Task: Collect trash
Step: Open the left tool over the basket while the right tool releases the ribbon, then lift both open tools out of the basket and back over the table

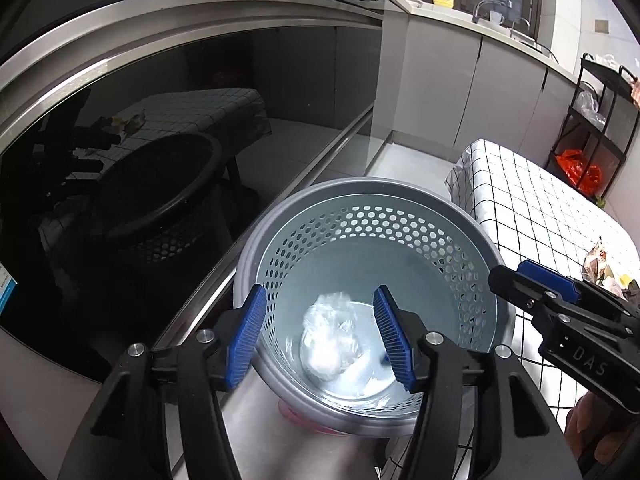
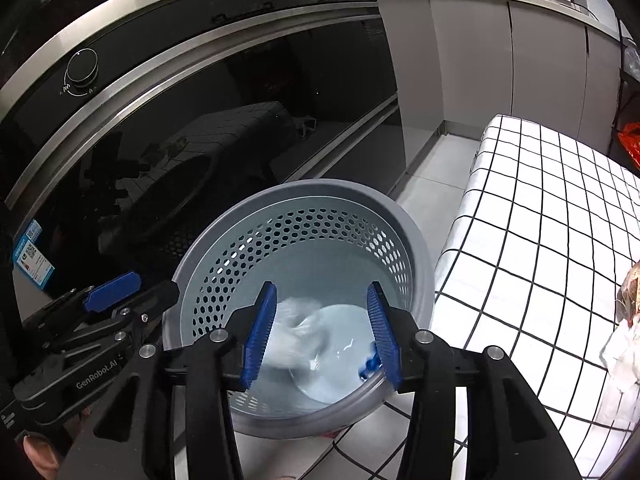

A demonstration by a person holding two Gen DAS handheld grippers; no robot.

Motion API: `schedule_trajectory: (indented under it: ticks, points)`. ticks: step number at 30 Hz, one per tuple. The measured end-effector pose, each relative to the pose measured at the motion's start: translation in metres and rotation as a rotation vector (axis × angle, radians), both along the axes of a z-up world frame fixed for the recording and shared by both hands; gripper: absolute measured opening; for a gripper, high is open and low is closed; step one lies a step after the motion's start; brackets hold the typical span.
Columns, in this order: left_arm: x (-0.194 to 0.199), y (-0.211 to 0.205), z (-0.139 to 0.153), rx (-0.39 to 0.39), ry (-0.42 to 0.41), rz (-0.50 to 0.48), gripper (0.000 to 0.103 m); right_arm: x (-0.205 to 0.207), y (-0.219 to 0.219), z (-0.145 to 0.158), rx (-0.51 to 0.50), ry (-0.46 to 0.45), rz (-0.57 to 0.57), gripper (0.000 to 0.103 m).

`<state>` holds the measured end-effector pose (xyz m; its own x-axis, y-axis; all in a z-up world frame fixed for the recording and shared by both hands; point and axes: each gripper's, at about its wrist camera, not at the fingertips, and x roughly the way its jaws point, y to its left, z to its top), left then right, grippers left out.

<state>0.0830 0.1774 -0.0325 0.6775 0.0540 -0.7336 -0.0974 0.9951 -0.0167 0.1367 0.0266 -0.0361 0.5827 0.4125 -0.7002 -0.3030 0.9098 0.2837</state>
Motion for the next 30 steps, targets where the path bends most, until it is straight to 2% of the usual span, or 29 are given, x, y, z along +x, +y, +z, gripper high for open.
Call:
schedule_trajectory:
  ticks: [19, 30]
  points:
    - [-0.013, -0.003, 0.007, -0.014, -0.030, -0.003, 0.057, -0.030, -0.016, 0.011, -0.011, -0.010, -0.035, 0.045]
    - [-0.030, -0.019, 0.019, -0.026, -0.061, -0.040, 0.061, -0.078, -0.051, 0.011, -0.016, -0.005, -0.102, 0.046]
